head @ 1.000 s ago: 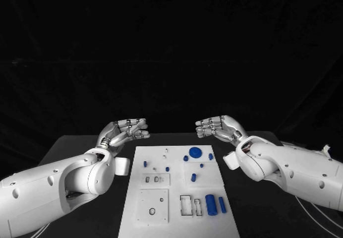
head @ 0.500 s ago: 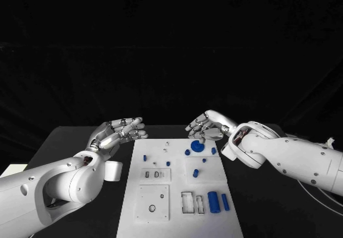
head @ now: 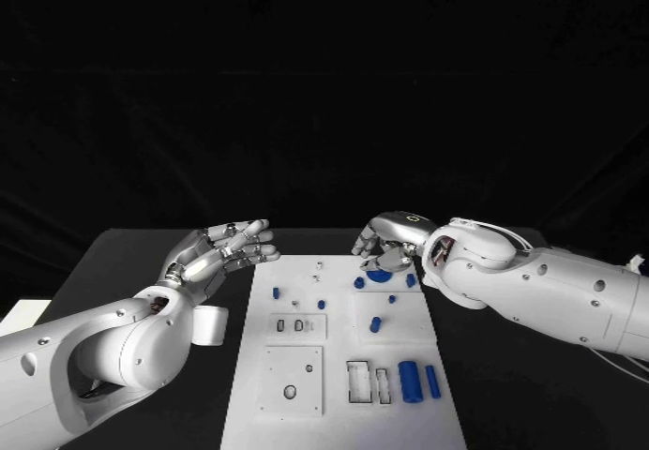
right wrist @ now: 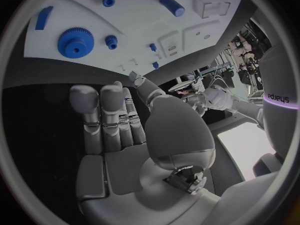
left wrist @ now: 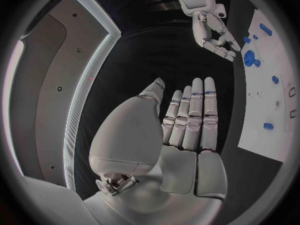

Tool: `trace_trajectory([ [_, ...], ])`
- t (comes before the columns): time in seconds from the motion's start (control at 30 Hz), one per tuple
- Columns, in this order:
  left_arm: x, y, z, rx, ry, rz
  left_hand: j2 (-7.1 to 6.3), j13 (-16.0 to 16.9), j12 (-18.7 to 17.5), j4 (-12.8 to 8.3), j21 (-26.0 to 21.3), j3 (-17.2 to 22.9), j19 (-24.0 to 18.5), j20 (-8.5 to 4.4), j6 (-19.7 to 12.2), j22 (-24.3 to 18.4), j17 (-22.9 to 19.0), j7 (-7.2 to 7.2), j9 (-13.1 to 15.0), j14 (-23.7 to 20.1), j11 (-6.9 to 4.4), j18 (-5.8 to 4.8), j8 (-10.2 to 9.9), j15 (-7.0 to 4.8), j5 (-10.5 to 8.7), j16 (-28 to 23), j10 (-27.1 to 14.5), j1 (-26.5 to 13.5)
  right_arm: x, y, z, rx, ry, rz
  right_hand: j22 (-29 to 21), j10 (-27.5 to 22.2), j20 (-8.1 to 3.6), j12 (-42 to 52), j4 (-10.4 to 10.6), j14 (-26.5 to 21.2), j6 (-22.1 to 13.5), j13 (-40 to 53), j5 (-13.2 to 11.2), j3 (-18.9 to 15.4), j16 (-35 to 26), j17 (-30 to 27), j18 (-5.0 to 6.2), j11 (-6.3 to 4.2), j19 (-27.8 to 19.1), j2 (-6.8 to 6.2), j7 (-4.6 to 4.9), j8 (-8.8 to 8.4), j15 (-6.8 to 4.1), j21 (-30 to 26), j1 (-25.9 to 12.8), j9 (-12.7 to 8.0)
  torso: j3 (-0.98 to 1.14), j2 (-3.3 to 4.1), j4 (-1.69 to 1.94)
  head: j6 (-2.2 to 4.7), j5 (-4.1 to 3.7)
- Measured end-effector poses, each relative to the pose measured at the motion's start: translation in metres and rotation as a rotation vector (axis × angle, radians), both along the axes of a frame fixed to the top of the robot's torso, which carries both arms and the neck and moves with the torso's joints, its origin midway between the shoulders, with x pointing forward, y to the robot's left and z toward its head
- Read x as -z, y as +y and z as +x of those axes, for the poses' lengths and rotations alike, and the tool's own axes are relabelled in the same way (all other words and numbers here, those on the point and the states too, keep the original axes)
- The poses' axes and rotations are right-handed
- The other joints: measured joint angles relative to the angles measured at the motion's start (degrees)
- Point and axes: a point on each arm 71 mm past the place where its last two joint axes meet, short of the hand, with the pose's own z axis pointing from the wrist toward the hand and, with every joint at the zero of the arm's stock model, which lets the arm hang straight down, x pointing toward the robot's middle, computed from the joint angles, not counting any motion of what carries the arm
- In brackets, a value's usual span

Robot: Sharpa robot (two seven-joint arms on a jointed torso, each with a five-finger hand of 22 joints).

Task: Assemble the parts on the task board

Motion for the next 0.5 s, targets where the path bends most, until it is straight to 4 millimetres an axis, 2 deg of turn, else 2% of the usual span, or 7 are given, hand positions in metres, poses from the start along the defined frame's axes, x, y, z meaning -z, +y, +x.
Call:
trace_trajectory([
  [0.17,0.0,0.0003,0.0001,0.0,0.003,-0.001,0.0,0.0,0.0,0.0,0.0,0.0,0.0,0.0,0.0,0.0,0.05,0.0,0.0,0.0,0.0,-0.01,0.0,0.0,0.0,0.0,0.0,0.0,0.0017,-0.0006,0.001,0.017,-0.019,-0.076,6.0,-0.26,0.18,0.0,0.83,0.0,-0.31,0.08,-0.33,0.15,5.4,5.8,0.01,0.13,0.6,-0.65,-0.3,0.01,0.0,4.58,0.24,0.0,0.01,0.58,0.12,0.1,-0.22],
  [0.2,-0.0001,0.0004,0.0001,0.0,0.003,-0.001,0.0,0.0,0.0,0.0,0.0,0.0,0.0,0.0,0.0,0.0,0.05,0.0,0.0,0.0,0.0,0.0,0.0,0.0,0.0,0.0,0.0,0.0,0.0021,-0.0006,0.0011,0.019,-0.021,-0.087,6.53,-0.54,0.18,0.0,1.06,0.0,-0.42,0.08,-0.33,0.23,5.96,6.34,-0.58,0.2,0.6,-1.07,-0.42,0.01,0.0,5.03,0.3,0.0,0.03,0.7,0.15,0.12,-0.26],
  [0.23,-0.0001,0.0003,-0.0001,0.001,0.004,-0.002,0.0,0.0,0.0,0.0,0.0,0.0,0.0,0.0,0.0,0.0,0.05,0.0,0.0,0.0,0.0,-0.01,0.0,0.0,0.0,0.0,0.0,0.0,0.0025,-0.0006,0.0014,0.021,-0.023,-0.1,7.02,-0.67,0.18,0.0,1.3,0.0,-0.5,0.08,-0.33,0.14,6.45,6.78,-0.86,0.14,0.6,-1.08,-0.49,0.01,0.0,5.44,0.31,0.0,0.03,0.78,0.19,0.13,-0.3],
  [0.5,-0.0005,0.0008,-0.0012,0.003,0.006,-0.004,0.0,0.01,-0.24,0.0,-0.21,0.0,0.0,0.0,0.0,0.0,0.04,0.0,0.01,0.0,0.0,-0.01,0.0,0.0,0.0,0.0,0.0,0.0,0.0066,0.0007,0.0036,0.03,-0.022,-0.154,8.53,-0.88,0.19,0.0,1.77,0.0,-0.67,0.08,-0.33,0.48,6.58,6.69,-0.86,0.35,0.6,-1.35,-0.33,0.01,0.0,6.48,0.58,-0.01,0.09,1.39,0.44,-0.08,-0.68],
])
